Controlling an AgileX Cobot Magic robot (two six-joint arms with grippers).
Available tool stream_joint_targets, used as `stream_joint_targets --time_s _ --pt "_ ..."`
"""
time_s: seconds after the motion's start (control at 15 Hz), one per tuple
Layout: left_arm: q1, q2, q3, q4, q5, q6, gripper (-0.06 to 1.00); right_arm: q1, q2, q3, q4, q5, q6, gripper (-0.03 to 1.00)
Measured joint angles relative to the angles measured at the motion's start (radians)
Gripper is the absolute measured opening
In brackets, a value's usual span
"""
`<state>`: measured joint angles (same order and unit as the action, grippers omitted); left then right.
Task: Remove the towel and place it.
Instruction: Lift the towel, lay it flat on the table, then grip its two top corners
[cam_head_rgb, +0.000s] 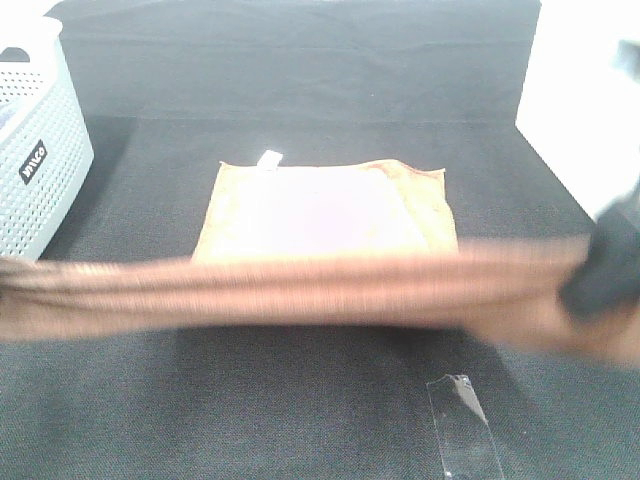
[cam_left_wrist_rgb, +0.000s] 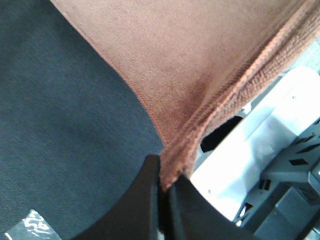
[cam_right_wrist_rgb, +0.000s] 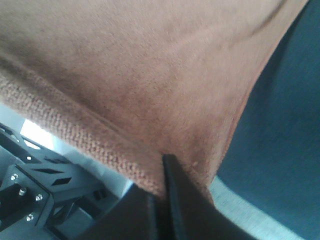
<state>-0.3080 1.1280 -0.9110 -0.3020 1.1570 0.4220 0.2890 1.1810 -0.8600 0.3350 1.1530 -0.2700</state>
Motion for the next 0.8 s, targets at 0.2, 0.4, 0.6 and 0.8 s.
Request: stream_joint_targets --time_s 0.2,0.4,0.6,0.8 --pt "0.0 0.062 0.001 -0.032 0.016 0.005 0.0 0.0 -0.001 0.085 0.006 -0.047 0.0 0.0" --pt "-0.001 0.148 0.002 -0.093 0.023 0.038 0.0 -0.003 -0.005 0.174 -0.017 -0.067 0.006 0.0" --pt "-0.102 0.227 0.002 -0.064 0.024 0.03 0.0 -0.005 -0.008 0.208 -0.053 -0.064 0.048 0.0" --pt "-0.215 0.316 0.002 -0.021 0.024 -0.072 0.0 -0.008 0.023 0.208 -0.091 -0.04 0.053 0.0"
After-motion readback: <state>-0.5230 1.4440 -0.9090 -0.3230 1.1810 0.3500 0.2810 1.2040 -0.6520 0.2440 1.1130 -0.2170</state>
